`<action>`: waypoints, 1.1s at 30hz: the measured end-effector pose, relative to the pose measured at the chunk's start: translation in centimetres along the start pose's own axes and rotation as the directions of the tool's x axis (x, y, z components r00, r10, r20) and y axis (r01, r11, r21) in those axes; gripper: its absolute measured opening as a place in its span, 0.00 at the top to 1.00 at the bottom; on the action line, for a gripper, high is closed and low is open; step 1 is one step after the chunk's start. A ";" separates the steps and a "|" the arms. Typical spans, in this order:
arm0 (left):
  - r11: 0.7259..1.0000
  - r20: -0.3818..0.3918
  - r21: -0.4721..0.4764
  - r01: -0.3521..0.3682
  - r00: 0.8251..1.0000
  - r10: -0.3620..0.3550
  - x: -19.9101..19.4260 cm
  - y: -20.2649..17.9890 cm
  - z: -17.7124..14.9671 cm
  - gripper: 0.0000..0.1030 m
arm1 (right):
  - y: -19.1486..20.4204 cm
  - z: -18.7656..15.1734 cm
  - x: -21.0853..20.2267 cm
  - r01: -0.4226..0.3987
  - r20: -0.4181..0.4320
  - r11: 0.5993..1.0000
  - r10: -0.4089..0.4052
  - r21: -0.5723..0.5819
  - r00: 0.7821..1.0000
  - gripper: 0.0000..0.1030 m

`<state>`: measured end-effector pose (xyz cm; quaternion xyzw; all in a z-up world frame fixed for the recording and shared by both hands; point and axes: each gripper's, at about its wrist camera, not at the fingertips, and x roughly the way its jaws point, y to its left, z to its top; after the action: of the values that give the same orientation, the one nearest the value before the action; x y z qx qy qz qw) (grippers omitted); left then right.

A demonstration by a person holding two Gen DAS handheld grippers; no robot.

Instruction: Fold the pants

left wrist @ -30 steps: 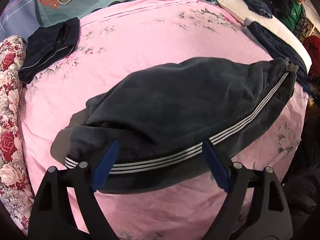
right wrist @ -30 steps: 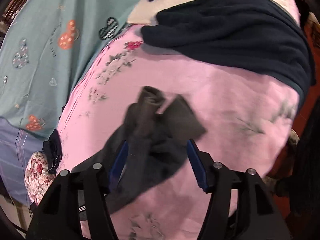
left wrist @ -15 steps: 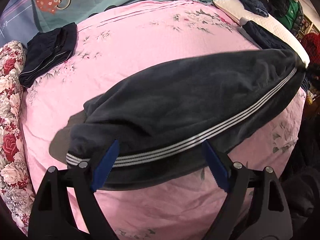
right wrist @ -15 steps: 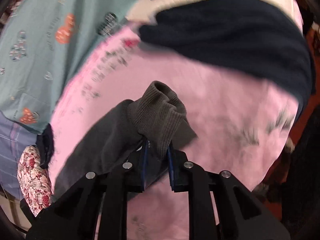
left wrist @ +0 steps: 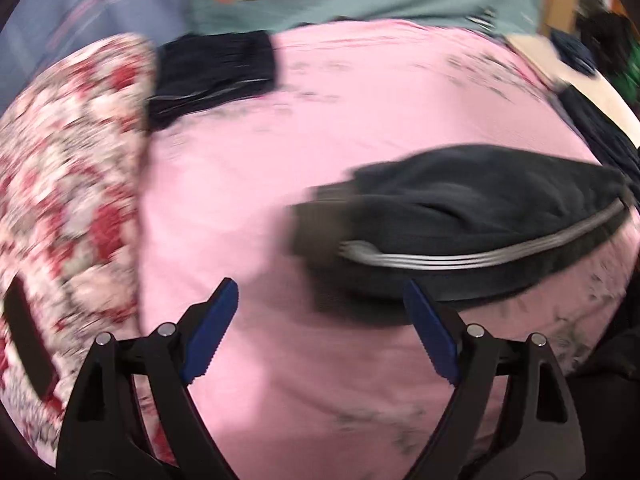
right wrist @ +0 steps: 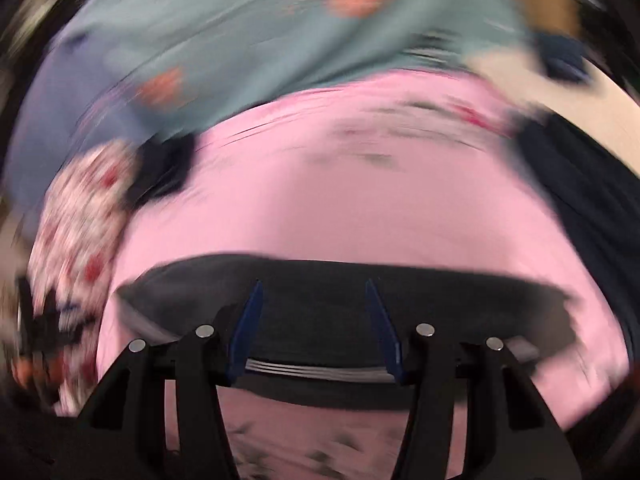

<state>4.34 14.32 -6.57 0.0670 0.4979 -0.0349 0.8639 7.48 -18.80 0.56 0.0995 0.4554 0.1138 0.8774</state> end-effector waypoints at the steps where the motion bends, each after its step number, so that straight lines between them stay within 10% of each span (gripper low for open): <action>1: 0.999 0.005 -0.024 -0.021 1.000 0.021 -0.2 1.0 -0.2 0.16 | 3.3 0.7 1.8 -0.063 -0.024 0.994 0.061 -0.089 0.998 0.48; 5: 0.982 0.015 -0.181 -0.057 0.998 0.060 -1.3 5.5 -2.0 0.16 | 16.9 1.3 9.2 -0.357 -0.184 0.862 0.310 -0.359 0.933 0.49; 8: 0.968 0.012 -0.242 -0.063 0.998 0.068 -2.0 6.9 -3.8 0.16 | 23.8 0.2 14.1 -0.399 -0.270 0.783 0.301 -0.477 0.915 0.49; 11: 0.965 0.009 -0.250 -0.074 0.997 0.079 -2.7 7.3 -5.7 0.16 | 27.2 -0.6 19.2 -0.322 -0.282 0.753 0.186 -0.574 0.941 0.49; 18: 0.952 0.008 -0.302 -0.058 0.998 0.063 -3.4 8.5 -8.7 0.16 | 27.6 -3.5 19.5 -0.261 -0.276 0.712 0.098 -0.652 0.956 0.83; 23: 0.936 0.014 -0.349 -0.050 0.998 0.058 -2.9 10.0 -9.2 0.16 | 27.3 -5.1 15.1 -0.297 -0.271 0.692 0.150 -0.658 0.951 0.83; 29: 0.946 0.053 -0.324 -0.019 0.998 0.038 -1.9 10.0 -6.8 0.16 | 27.3 -10.4 19.9 -0.283 -0.337 0.680 0.056 -0.676 0.940 0.63; 33: 0.978 0.120 -0.209 0.020 0.993 0.005 -2.0 7.6 -3.1 0.16 | 26.8 -9.4 15.2 -0.283 -0.284 0.700 0.119 -0.656 0.951 0.49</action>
<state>1.67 22.33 -5.80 -0.0287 0.4462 0.0105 0.8944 5.31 11.85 -9.14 -0.1976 0.4607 0.3805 0.7772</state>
